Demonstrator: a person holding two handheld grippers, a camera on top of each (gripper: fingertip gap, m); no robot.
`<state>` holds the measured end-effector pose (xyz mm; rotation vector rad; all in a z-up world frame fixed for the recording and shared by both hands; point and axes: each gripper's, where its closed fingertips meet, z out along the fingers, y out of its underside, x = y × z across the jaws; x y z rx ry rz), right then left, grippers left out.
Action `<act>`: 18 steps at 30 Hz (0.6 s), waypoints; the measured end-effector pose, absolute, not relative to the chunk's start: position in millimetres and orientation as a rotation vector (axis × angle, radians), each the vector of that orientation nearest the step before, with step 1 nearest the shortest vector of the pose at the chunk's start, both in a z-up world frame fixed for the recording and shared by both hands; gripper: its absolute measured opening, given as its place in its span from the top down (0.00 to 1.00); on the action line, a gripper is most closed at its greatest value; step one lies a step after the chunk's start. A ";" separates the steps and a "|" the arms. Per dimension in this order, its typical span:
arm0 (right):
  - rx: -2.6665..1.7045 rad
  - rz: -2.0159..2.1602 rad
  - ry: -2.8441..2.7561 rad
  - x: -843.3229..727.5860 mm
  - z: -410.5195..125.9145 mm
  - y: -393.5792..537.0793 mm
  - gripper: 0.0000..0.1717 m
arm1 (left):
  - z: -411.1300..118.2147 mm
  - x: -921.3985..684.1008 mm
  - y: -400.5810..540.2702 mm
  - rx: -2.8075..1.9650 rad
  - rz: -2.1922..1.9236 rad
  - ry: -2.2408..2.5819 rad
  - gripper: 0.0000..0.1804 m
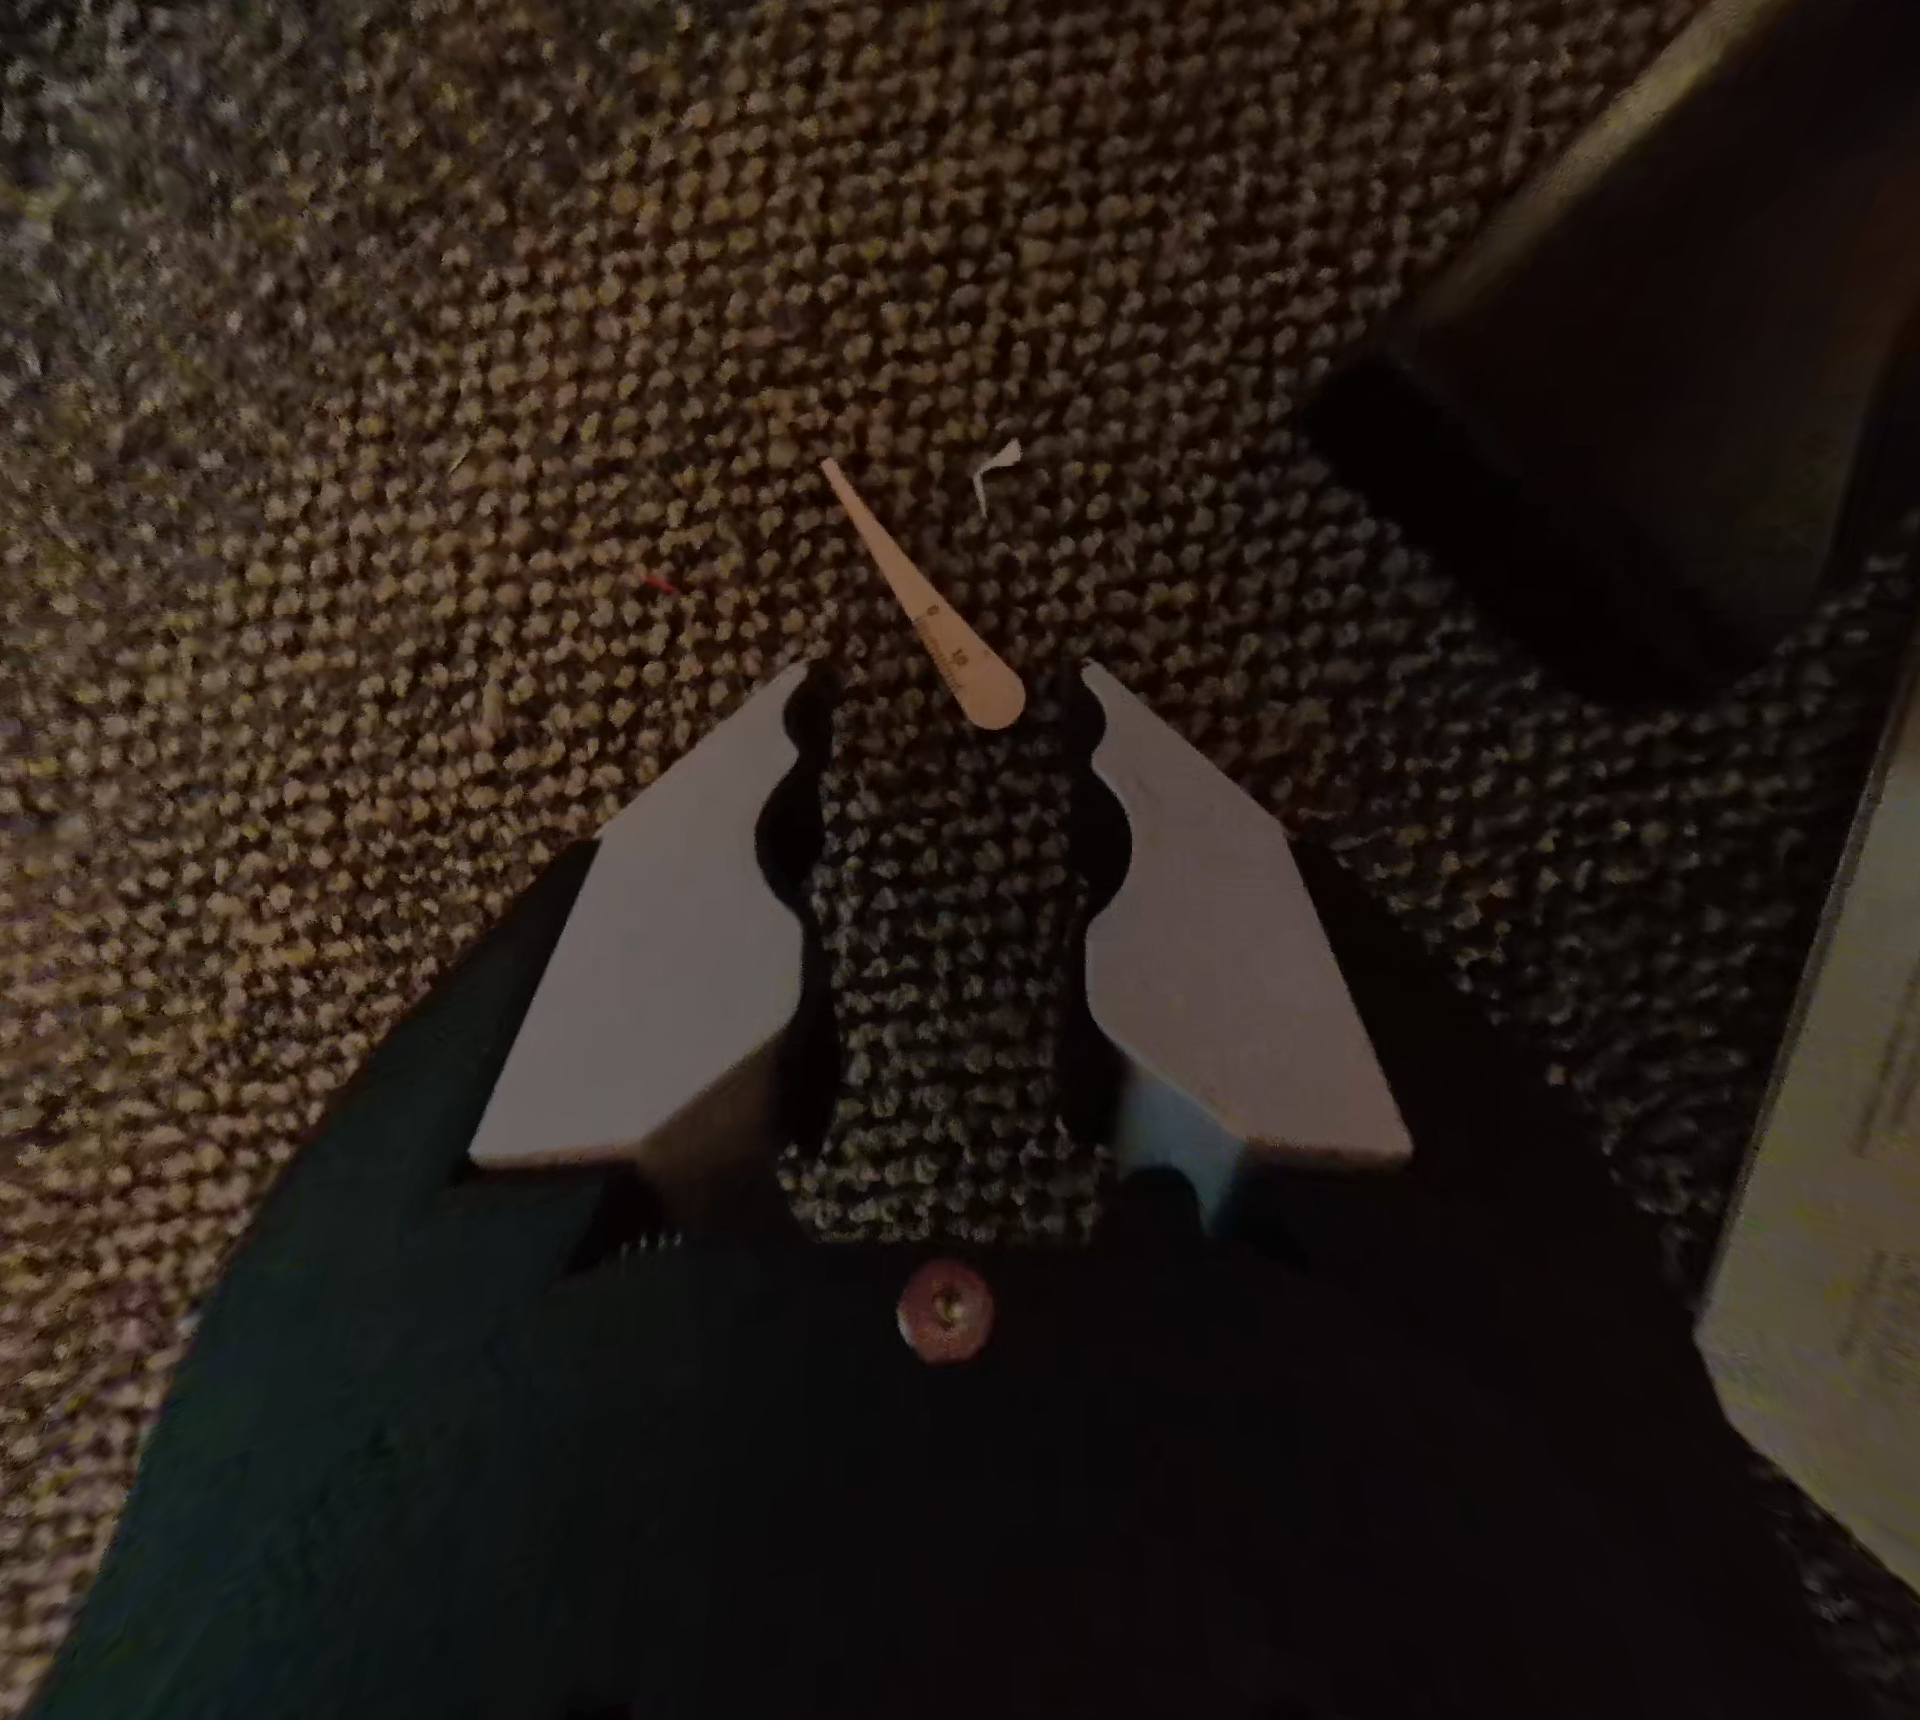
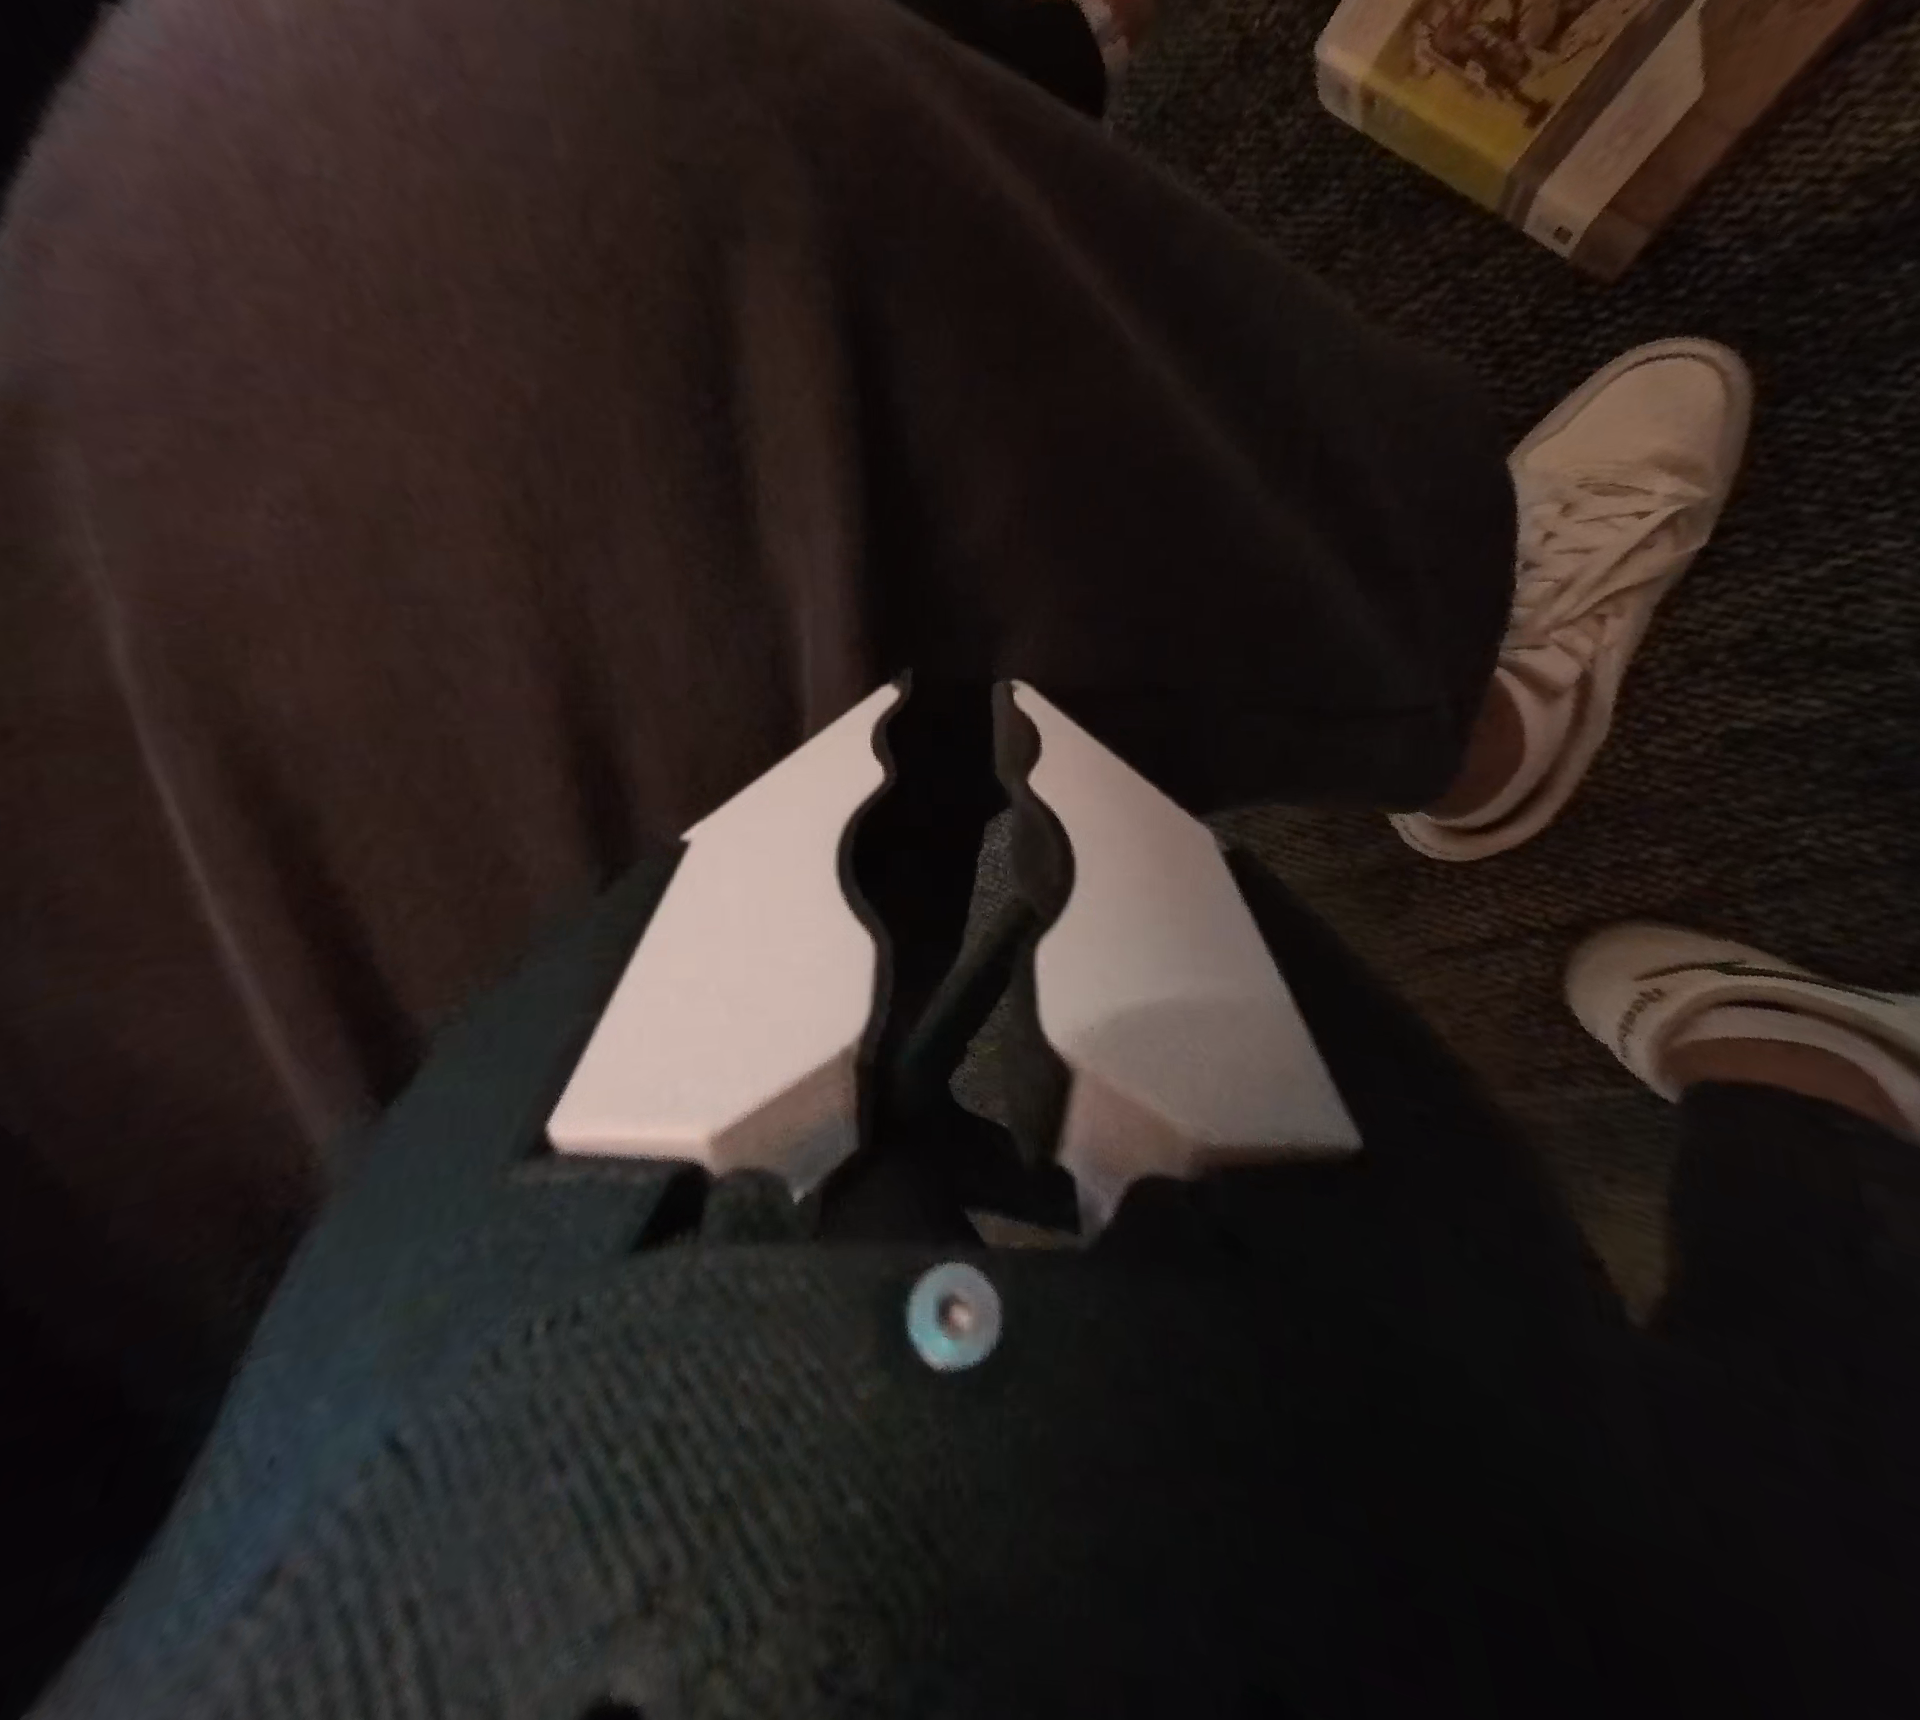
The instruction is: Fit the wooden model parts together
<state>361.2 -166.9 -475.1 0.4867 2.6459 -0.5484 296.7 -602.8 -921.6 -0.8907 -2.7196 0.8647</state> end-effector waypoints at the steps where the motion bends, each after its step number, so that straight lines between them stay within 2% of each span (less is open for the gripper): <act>1: 0.473 -0.536 2.655 363.3 -478.2 -165.6 0.92 | -919.8 294.1 -602.5 -0.936 0.881 -2.718 0.78; 4: 0.485 -0.531 2.644 364.6 -483.2 -163.9 0.93 | -918.7 285.3 -598.3 -1.002 0.875 -2.689 0.88; 11: 0.528 -0.567 2.628 351.7 -478.9 -164.1 0.92 | -903.7 294.1 -602.3 -0.698 0.855 -2.647 1.00; 18: 0.499 -0.654 2.618 350.0 -468.5 -170.3 0.92 | -889.5 325.9 -593.9 -0.761 0.863 -2.630 1.00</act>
